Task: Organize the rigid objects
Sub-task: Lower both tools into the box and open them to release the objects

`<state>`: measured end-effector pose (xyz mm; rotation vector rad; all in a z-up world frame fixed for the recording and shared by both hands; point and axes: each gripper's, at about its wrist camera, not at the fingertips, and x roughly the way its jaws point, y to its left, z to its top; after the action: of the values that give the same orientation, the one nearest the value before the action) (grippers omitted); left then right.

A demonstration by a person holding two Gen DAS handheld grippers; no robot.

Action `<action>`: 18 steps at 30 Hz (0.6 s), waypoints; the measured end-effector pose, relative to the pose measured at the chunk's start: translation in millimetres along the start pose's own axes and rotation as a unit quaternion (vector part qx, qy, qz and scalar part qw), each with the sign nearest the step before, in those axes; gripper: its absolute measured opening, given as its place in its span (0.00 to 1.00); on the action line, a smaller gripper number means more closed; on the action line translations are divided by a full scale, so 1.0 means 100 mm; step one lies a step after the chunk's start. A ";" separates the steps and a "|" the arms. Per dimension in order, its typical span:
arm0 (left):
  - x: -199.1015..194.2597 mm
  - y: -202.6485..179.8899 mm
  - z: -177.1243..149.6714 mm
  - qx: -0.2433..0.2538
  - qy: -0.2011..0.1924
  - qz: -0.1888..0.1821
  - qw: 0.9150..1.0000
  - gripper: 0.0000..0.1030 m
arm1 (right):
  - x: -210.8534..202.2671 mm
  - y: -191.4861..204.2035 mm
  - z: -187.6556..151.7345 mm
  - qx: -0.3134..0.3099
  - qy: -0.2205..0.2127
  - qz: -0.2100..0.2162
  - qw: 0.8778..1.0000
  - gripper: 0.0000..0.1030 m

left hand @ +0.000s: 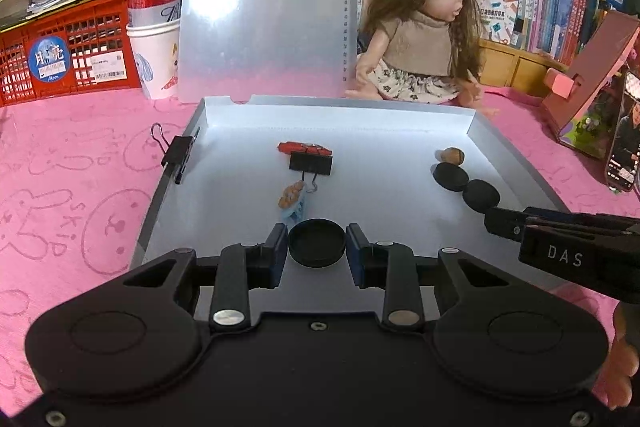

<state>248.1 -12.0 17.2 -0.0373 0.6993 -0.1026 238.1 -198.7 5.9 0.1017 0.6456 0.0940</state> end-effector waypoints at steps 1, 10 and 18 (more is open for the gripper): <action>0.01 0.00 0.00 -0.001 0.001 0.000 1.000 0.29 | 0.00 0.01 0.00 -0.001 0.000 0.000 1.000 0.43; 0.08 0.02 0.01 -0.009 0.011 0.000 1.000 0.29 | 0.05 0.06 0.01 -0.016 0.006 -0.007 1.000 0.43; 0.09 0.01 0.03 -0.006 0.015 0.002 1.000 0.29 | 0.07 0.09 0.02 -0.024 0.019 -0.010 0.999 0.45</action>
<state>256.5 -11.8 13.6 -0.0467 0.7306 -0.0951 244.3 -189.0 4.2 0.0471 0.6818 0.0933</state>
